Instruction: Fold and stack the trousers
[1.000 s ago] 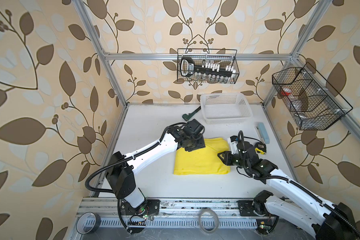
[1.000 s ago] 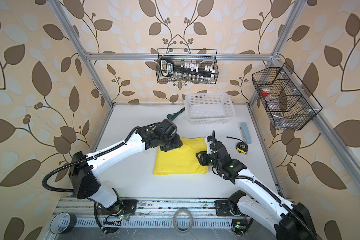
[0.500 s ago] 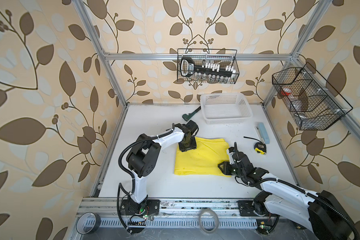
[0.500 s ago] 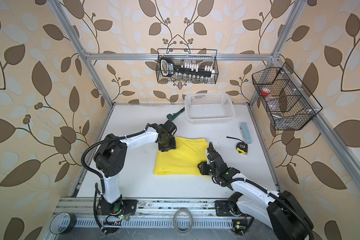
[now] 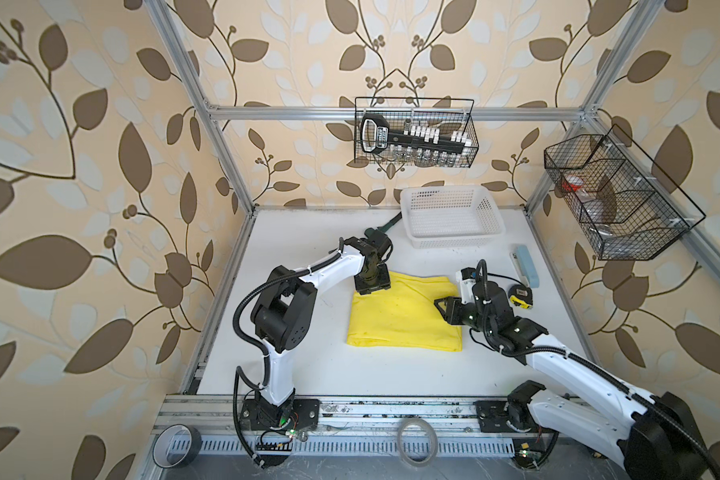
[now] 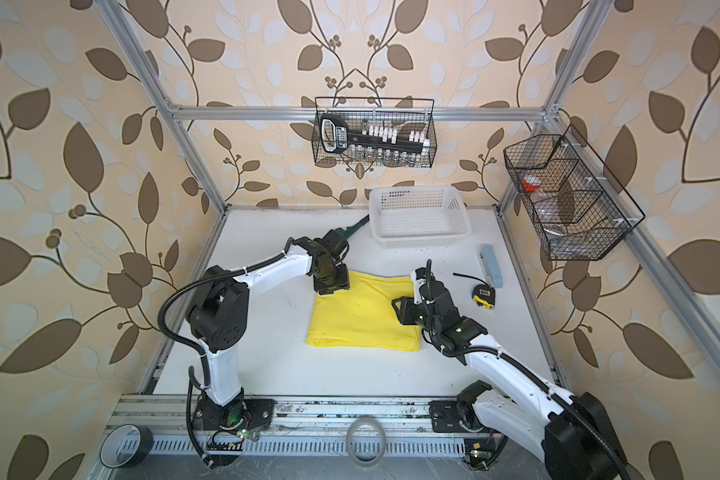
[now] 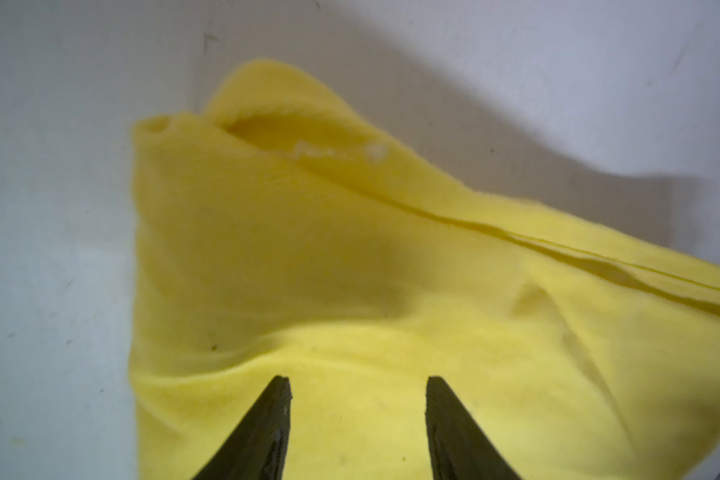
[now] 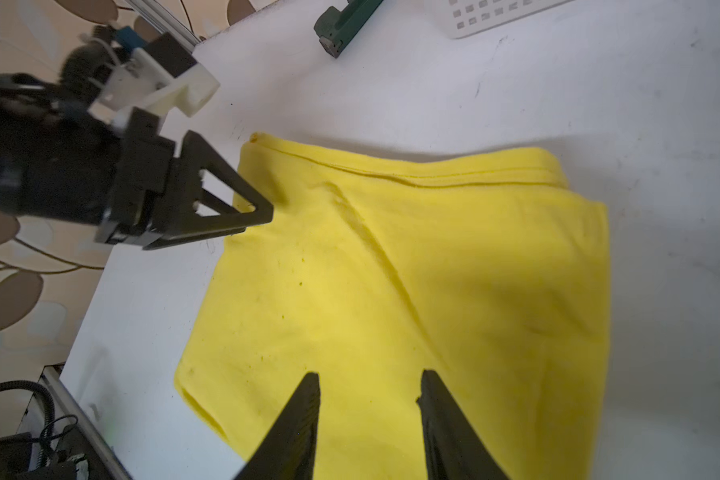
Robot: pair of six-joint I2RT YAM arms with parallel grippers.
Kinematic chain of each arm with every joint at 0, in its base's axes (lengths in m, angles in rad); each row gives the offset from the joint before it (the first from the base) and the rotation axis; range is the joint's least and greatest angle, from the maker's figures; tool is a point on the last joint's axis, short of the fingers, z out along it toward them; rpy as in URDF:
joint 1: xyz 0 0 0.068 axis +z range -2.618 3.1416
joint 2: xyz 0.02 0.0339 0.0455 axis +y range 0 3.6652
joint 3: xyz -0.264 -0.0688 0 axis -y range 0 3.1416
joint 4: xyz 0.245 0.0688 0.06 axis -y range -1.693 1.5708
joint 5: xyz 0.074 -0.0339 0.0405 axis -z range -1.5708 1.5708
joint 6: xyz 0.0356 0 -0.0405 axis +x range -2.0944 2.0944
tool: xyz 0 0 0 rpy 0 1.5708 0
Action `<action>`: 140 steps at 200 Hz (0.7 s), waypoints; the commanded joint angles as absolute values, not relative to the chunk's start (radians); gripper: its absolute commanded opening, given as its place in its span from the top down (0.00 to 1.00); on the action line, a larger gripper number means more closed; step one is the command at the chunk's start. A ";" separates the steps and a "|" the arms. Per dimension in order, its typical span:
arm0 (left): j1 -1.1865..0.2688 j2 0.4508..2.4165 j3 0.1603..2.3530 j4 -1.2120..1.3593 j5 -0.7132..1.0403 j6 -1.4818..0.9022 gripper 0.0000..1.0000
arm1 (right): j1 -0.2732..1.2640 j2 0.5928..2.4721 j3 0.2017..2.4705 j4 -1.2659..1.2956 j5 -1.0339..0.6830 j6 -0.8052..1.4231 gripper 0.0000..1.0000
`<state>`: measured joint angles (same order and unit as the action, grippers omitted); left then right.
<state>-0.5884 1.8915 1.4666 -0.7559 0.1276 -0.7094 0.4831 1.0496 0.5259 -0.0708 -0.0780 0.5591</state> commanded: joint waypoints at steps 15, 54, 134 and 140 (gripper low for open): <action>-0.672 1.701 1.287 -0.731 0.176 -0.798 0.46 | 0.448 1.289 0.565 0.059 -0.079 0.470 0.60; -0.699 1.640 1.100 -0.667 0.151 -0.865 0.46 | 0.395 1.454 0.542 0.109 -0.065 0.446 0.61; -0.580 1.688 1.020 -0.705 0.092 -0.786 0.48 | 0.479 1.513 0.449 0.207 -0.107 0.513 0.61; -0.570 1.695 1.030 -0.721 0.076 -0.773 0.48 | 0.490 1.520 0.447 0.218 -0.113 0.523 0.61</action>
<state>-0.6250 1.6787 1.0344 -0.6613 0.1551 -0.8272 0.4446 1.4631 0.5014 0.2790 -0.0750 0.4900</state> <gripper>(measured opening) 0.521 0.393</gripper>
